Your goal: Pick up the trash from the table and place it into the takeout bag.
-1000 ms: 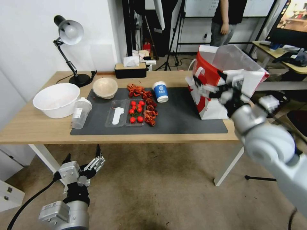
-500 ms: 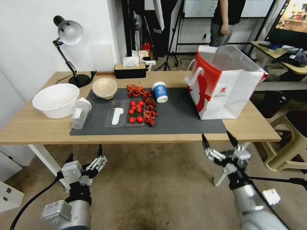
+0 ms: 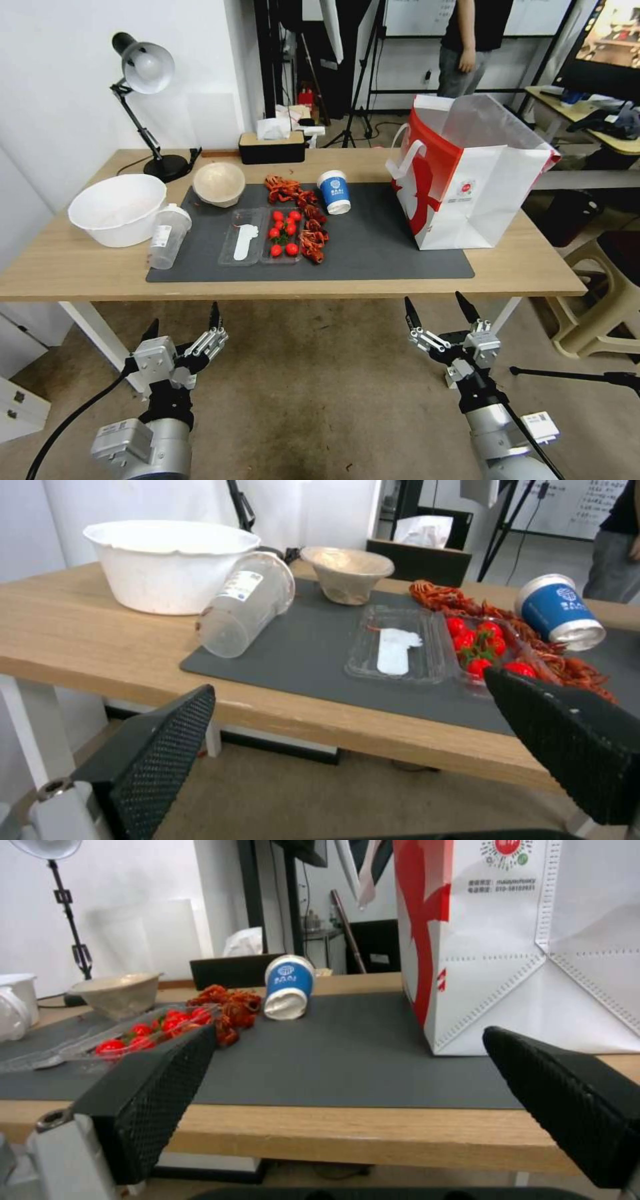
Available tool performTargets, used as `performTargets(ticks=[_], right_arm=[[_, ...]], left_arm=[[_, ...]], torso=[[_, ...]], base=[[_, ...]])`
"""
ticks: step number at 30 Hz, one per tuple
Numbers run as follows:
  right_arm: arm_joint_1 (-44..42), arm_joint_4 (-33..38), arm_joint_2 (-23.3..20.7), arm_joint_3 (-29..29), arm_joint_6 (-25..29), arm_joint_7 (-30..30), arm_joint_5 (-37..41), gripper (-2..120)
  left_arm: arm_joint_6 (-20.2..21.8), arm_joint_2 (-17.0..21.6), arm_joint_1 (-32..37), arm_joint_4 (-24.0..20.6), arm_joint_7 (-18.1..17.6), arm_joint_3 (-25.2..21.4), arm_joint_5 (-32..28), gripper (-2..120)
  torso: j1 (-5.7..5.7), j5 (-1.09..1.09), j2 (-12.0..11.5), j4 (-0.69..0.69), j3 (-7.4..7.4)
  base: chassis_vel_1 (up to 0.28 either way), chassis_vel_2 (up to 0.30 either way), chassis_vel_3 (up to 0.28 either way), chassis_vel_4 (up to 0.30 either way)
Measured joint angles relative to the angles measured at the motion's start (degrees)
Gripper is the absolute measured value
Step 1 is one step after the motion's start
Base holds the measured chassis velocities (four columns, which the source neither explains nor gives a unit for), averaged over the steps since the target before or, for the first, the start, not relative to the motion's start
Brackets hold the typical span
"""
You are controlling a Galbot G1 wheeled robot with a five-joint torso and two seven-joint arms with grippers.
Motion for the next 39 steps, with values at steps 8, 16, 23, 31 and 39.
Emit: performTargets(ticks=[8,16,23,31,39], right_arm=[[2.3,-0.5,-1.0,-1.5,-1.6,1.1,0.5,100],[15.0,-3.0,-3.8,-8.4,-7.0,2.9,4.6,100],[34.5,-7.1,-9.0,-15.7,-16.2,5.5,13.8,100],[54.0,-15.2,-10.1,-26.2,-23.8,9.1,21.2,100],[74.2,-30.9,-1.7,-37.0,-32.0,16.5,24.7,100]], left_arm=[[-0.4,0.2,-0.2,0.4,0.0,0.0,-0.2,100],[-0.5,0.1,-0.4,0.6,0.1,-0.1,-0.1,100],[-0.5,0.2,-0.2,0.4,0.0,-1.0,-0.5,100],[-0.5,-0.1,-0.5,0.8,0.0,-1.3,-0.6,100],[-0.5,0.0,-1.6,2.2,-0.5,-1.5,-0.6,100]], torso=[[0.00,0.00,0.0,-0.01,0.00],[0.00,0.00,0.0,0.00,0.01],[0.00,-0.01,0.0,0.00,0.02],[0.00,-0.01,0.0,-0.01,0.01],[0.00,0.02,0.0,-0.01,0.02]], base=[[0.000,0.000,0.000,0.000],[0.000,0.000,0.000,0.000],[0.000,0.000,0.000,0.000],[0.000,0.000,0.000,0.000],[0.000,0.000,0.000,0.000]])
